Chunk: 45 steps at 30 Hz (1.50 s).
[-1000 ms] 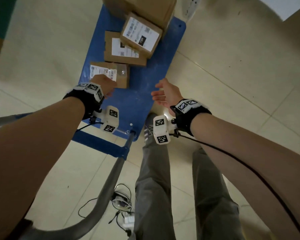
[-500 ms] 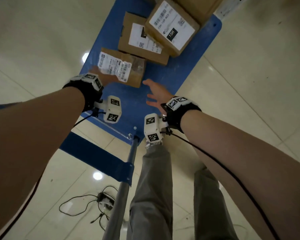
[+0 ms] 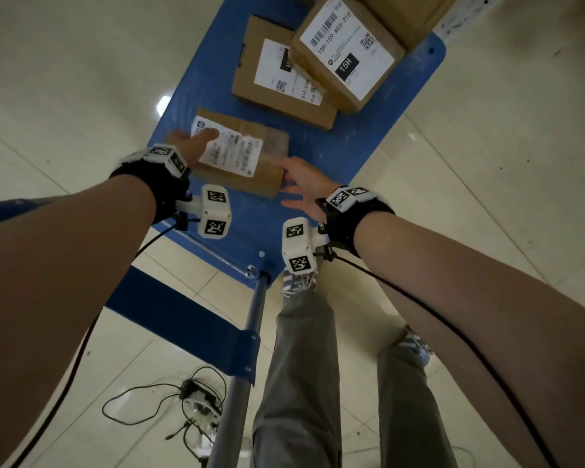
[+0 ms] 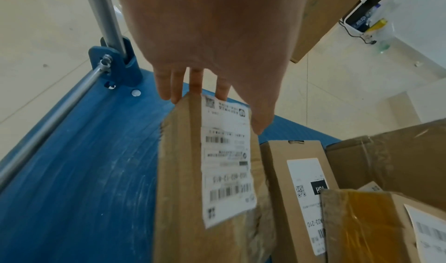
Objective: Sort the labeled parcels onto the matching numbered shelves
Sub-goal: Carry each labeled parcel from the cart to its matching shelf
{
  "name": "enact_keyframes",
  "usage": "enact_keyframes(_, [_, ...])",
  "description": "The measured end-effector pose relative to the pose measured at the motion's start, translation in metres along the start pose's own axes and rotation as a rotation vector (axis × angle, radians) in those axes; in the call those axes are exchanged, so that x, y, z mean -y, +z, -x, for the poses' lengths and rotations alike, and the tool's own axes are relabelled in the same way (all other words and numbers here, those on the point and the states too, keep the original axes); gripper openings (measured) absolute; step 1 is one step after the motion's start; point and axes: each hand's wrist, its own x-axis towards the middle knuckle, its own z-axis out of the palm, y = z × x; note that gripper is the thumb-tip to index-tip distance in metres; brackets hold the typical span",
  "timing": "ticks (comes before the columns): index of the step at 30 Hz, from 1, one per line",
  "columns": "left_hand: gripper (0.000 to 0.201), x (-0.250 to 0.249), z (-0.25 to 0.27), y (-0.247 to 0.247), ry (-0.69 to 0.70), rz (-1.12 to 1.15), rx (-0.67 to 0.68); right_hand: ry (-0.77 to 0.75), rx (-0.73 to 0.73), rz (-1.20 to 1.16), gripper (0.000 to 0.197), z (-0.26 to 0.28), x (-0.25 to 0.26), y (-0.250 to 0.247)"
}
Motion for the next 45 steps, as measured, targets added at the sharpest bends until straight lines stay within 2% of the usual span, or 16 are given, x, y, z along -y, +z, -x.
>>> enact_keyframes(2, [0.067,0.001,0.005,-0.001,-0.025,0.013,-0.024,0.028,0.001,0.02,0.045,0.008,-0.006,-0.005])
enact_keyframes(4, [0.086,0.002,0.012,0.0,-0.048,0.044,0.0,0.046,-0.005,-0.007,0.037,0.018,-0.014,-0.012])
enact_keyframes(6, [0.124,0.008,0.008,0.001,-0.086,0.055,0.029,0.05,-0.028,-0.082,0.05,0.028,-0.021,-0.017])
enact_keyframes(8, [0.137,0.017,-0.008,0.008,-0.096,0.072,0.04,0.034,-0.044,-0.178,0.055,0.041,-0.027,-0.026])
enact_keyframes(9, [0.133,0.016,-0.008,0.011,-0.098,0.095,0.051,0.019,-0.043,-0.226,0.053,0.048,-0.03,-0.031])
enact_keyframes(11, [0.11,-0.002,0.029,0.015,-0.037,0.109,0.096,-0.002,-0.038,-0.304,0.047,0.066,-0.038,-0.046])
enact_keyframes(14, [0.086,-0.027,0.08,0.027,0.039,0.046,0.274,-0.032,-0.067,-0.377,0.038,0.1,-0.045,-0.074])
enact_keyframes(18, [0.055,-0.058,0.144,0.046,0.021,0.007,0.424,-0.092,-0.161,-0.478,0.036,0.147,-0.05,-0.119])
enact_keyframes(21, [0.039,-0.082,0.196,0.062,0.064,0.001,0.498,-0.168,-0.275,-0.547,0.044,0.177,-0.054,-0.152])
enact_keyframes(23, [0.028,-0.099,0.231,0.075,0.079,0.012,0.551,-0.22,-0.336,-0.622,0.058,0.2,-0.056,-0.172])
enact_keyframes(26, [0.034,-0.12,0.286,0.095,0.127,0.01,0.694,-0.268,-0.461,-0.722,0.088,0.235,-0.058,-0.195])
enact_keyframes(30, [0.02,-0.137,0.358,0.113,0.246,0.016,0.666,-0.323,-0.661,-0.836,0.103,0.283,-0.06,-0.22])
enact_keyframes(32, [0.034,-0.137,0.393,0.116,0.267,0.035,0.663,-0.356,-0.626,-0.857,0.099,0.322,-0.06,-0.225])
enact_keyframes(35, [0.054,-0.135,0.439,0.117,0.255,0.068,0.701,-0.423,-0.508,-0.862,0.08,0.378,-0.066,-0.232])
enact_keyframes(38, [0.054,-0.136,0.494,0.115,0.284,0.09,0.712,-0.442,-0.468,-0.814,0.062,0.439,-0.075,-0.238])
enact_keyframes(45, [0.046,-0.144,0.604,0.105,0.375,-0.015,0.731,-0.492,-0.438,-0.717,0.063,0.552,-0.098,-0.254])
